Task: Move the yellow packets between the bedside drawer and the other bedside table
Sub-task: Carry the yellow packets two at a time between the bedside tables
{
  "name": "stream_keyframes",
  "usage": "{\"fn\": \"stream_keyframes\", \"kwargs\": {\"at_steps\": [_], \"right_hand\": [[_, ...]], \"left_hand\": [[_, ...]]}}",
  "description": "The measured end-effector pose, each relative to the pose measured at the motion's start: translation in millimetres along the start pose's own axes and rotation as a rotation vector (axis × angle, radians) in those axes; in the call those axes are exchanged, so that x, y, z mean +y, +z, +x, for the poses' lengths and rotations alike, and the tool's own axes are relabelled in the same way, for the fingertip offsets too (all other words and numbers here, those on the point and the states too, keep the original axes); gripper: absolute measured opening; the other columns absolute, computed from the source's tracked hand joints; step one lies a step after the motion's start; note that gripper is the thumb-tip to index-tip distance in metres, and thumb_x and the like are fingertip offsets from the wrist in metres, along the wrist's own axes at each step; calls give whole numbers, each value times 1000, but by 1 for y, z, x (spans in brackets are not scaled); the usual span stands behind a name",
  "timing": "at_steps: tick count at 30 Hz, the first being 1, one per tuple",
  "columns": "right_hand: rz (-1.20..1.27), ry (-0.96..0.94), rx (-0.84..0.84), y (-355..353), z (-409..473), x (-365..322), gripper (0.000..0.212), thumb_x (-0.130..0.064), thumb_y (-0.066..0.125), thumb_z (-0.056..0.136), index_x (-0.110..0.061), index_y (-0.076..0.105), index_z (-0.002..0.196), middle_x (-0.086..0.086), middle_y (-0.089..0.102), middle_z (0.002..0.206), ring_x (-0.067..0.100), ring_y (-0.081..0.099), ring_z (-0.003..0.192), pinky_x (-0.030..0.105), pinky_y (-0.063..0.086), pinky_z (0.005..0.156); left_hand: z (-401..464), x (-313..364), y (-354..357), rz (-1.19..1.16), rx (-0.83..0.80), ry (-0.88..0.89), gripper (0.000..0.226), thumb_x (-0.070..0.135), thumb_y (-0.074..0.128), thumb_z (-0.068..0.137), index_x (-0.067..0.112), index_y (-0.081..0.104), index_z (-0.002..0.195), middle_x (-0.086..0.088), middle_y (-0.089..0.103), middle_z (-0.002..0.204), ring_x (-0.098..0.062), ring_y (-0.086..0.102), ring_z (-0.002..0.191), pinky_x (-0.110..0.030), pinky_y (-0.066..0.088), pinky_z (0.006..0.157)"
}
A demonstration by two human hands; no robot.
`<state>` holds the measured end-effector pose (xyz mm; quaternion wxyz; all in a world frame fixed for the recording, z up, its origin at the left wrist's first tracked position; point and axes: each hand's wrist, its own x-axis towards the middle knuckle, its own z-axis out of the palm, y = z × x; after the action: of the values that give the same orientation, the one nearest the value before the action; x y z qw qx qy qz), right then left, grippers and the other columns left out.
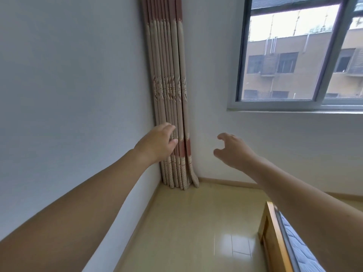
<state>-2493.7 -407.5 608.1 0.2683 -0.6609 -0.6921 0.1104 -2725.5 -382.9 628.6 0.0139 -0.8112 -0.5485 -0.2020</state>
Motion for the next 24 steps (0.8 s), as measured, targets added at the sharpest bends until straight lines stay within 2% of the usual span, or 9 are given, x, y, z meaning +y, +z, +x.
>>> {"fn": "stream_keyframes", "kwargs": {"at_steps": [5,8,14,17,20,24], "right_hand": [[-31,39,-12,33,129,55,58,-23,55,92,-15,38,146,6,43,147,23,46,129,29,38,94],[-55,92,7,46,214,95,58,-23,56,92,-15,38,147,7,43,147,24,45,129,31,39,98],[-65,266,100,18,376,188,60,-24,59,89,-14,41,145,7,45,147,24,46,130,32,39,101],[-73,352,155,-7,440,242,60,-23,59,87,-13,42,144,8,46,146,23,45,131,29,38,102],[-84,419,182,-23,492,306,59,-23,59,88,-11,43,143,9,46,146,23,43,134,30,36,106],[-109,527,199,-43,553,408,58,-25,57,88,-10,43,142,8,46,145,24,42,134,34,38,107]], "left_hand": [[152,-23,77,-7,-59,68,50,30,49,100,9,40,145,-9,37,153,-24,32,142,-36,26,116],[250,-36,123,-17,-69,121,55,32,48,100,10,35,149,-8,31,157,-23,27,145,-37,22,120],[466,-35,179,-81,-96,208,56,33,49,99,12,35,149,-8,30,158,-24,28,145,-33,21,117],[566,-2,212,-145,-82,257,55,33,52,97,11,40,146,-11,34,155,-27,32,143,-35,25,118],[636,49,264,-185,-161,363,54,33,51,98,14,39,147,-6,33,156,-25,34,142,-37,28,117],[731,119,340,-211,-204,510,52,31,51,99,13,40,146,-3,35,155,-22,34,142,-31,27,115]]}}
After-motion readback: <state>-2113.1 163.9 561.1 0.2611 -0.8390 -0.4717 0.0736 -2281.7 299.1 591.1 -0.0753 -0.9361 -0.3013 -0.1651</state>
